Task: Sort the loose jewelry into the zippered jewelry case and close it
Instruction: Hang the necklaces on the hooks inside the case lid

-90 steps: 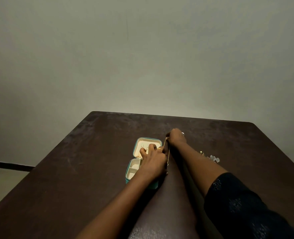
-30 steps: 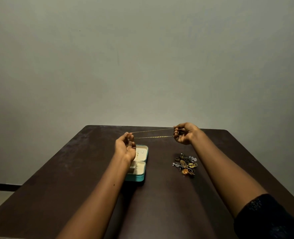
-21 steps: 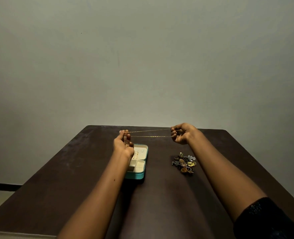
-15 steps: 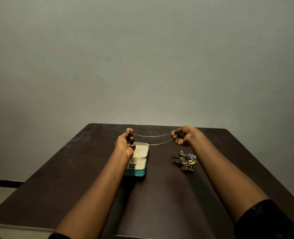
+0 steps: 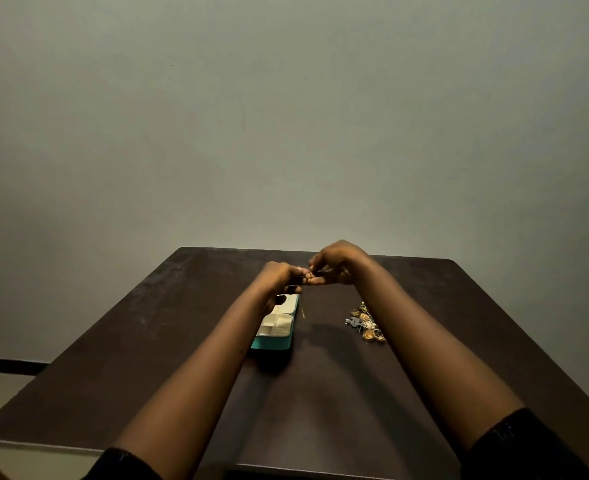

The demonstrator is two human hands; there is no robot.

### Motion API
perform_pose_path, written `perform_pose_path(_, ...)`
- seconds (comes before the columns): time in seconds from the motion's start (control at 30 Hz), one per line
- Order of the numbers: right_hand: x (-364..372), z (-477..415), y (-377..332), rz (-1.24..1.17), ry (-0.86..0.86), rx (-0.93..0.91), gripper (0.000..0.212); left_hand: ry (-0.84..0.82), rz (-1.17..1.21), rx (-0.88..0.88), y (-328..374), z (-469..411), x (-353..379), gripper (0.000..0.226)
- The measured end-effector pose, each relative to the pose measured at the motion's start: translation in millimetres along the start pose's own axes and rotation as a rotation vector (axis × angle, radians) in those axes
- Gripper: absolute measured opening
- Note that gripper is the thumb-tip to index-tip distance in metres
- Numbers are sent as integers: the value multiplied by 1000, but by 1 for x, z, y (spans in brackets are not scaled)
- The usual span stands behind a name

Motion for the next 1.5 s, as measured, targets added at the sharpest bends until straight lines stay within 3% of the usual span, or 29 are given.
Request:
perform_pose_path(0.27, 8, -1, -15, 317, 49, -118, 18, -58, -52, -75, -6, 3, 2, 20)
perform_pose_path(0.5, 8, 2, -7, 306, 9, -179, 26, -156, -122, -163, -16, -2, 0, 26)
perform_pose_path(0.57, 13, 4, -1, 320, -82, -180, 32, -178, -127, -155, -16, -2, 0, 27)
perform_pose_path(0.67, 30, 9, 17, 127, -296, -102, 36, -160, -116, -130, -14, -3, -3, 22)
perform_pose_path(0.77, 32, 5, 29, 33, -332, -96, 30, -149, -118, -116, -12, -3, -7, 17)
perform_pose_path(0.97, 19, -4, 31, -59, -224, -123, 19, -102, -266, -101, -11, -6, -25, 23)
perform_pose_path(1.1, 10, -8, 30, -321, -140, -114, 25, -152, -430, -164, -18, -4, -28, 17)
perform_pose_path(1.33, 0, -11, 51, -610, -63, -19, 23, -210, -163, -172, -19, -7, -31, 20)
perform_pose_path(1.5, -3, -14, 59, -574, 50, 9, 23, -291, -193, -167, -24, -9, -26, 22)
Point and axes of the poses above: each hand's wrist, its own z-axis away from the middle knuckle, its own x-axis out of the palm, y = z × x, the point moved 8 cm from there along -z, towards the middle knuckle, and after that the axes turned 8 degrees about -x, right-handed, at the moved point
